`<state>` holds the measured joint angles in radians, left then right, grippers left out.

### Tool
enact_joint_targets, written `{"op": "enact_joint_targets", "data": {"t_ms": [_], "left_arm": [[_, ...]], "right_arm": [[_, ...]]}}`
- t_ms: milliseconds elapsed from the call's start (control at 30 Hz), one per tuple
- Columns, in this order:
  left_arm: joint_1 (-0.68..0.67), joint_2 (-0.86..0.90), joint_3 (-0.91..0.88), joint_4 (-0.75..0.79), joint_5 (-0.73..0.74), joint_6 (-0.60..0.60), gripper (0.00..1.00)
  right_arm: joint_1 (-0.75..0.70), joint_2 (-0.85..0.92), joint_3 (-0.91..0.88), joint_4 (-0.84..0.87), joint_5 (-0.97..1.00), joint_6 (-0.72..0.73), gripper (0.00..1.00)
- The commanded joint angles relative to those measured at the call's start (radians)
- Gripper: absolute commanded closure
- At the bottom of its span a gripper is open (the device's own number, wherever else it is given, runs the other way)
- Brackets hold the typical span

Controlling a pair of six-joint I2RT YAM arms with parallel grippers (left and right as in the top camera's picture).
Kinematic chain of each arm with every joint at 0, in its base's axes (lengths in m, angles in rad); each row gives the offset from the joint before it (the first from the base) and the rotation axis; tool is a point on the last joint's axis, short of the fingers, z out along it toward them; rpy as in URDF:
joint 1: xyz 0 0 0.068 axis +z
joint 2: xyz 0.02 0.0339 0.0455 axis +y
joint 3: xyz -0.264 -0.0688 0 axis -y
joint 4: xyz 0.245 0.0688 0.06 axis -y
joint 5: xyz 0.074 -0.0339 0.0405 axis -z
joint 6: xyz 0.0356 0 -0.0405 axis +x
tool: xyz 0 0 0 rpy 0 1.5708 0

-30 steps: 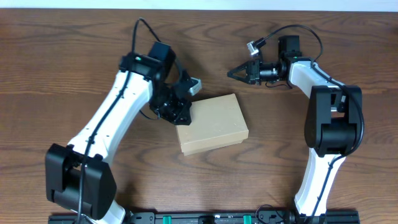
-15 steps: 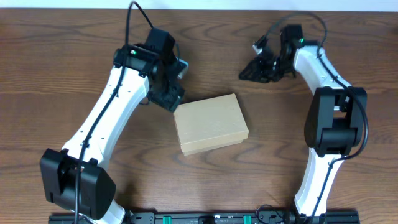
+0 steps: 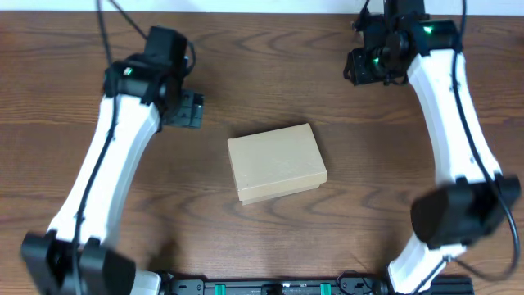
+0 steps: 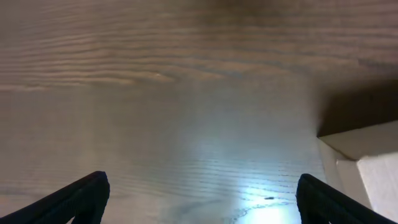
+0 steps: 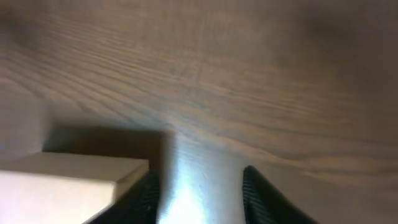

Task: Pack container
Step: 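Press the closed lid down with the right gripper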

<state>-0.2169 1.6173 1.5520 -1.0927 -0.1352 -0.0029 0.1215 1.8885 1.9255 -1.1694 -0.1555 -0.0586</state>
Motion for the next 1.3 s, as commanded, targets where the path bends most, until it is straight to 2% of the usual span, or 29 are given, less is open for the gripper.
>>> {"op": "enact_joint_targets", "data": {"t_ms": [0,133,267,500,867,1267], "left_arm": [[0.003,-0.110,-0.142,0.041,-0.009,-0.050,0.05],[0.003,-0.206,-0.298,0.080,0.001,-0.092,0.05],[0.003,-0.298,-0.423,0.084,0.002,-0.140,0.05],[0.031,-0.433,-0.572,0.084,0.001,-0.229,0.05],[0.098,-0.467,-0.597,0.085,-0.006,-0.230,0.05],[0.106,-0.467,-0.597,0.107,0.000,-0.230,0.05]], "right_arm": [[0.091,-0.110,0.008,-0.027,0.122,0.090,0.89],[0.205,-0.140,-0.028,-0.054,0.157,0.179,0.89],[0.337,-0.150,-0.093,-0.056,0.242,0.285,0.97],[0.492,-0.150,-0.237,-0.050,0.256,0.458,0.99],[0.669,-0.217,-0.432,-0.080,0.253,0.652,0.99],[0.657,-0.278,-0.606,0.007,0.253,0.694,0.99]]}}
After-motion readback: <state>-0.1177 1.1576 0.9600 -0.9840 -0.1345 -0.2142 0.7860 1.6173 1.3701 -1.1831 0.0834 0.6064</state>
